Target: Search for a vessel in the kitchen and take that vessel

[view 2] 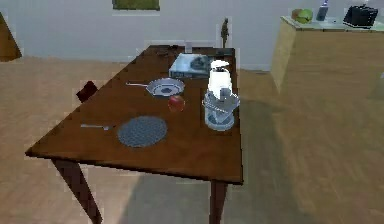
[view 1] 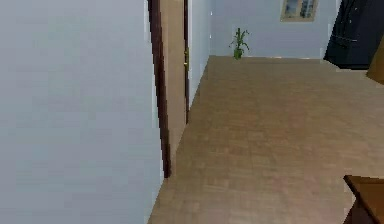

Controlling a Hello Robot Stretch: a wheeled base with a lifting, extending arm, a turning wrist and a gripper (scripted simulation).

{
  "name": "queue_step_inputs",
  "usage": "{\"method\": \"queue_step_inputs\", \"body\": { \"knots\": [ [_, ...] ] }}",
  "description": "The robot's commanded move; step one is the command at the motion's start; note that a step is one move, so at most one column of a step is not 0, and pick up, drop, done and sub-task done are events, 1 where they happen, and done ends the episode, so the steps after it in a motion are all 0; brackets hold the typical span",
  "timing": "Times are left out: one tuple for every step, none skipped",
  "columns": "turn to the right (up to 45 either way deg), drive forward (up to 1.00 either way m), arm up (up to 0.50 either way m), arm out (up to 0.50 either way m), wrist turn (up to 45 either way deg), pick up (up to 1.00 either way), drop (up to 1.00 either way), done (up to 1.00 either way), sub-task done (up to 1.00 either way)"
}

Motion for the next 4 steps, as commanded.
{"method": "queue_step_inputs", "body": {
  "knots": [
    [45.0,0.00,0.00,0.00,0.0,0.00,0.00,0.00,0.00],
    [45.0,0.00,0.00,0.00,0.0,0.00,0.00,0.00,0.00],
    [45.0,0.00,0.00,0.00,0.0,0.00,0.00,0.00,0.00],
    [3.0,0.00,0.00,0.00,0.0,0.00,0.00,0.00,0.00]
  ]
}}
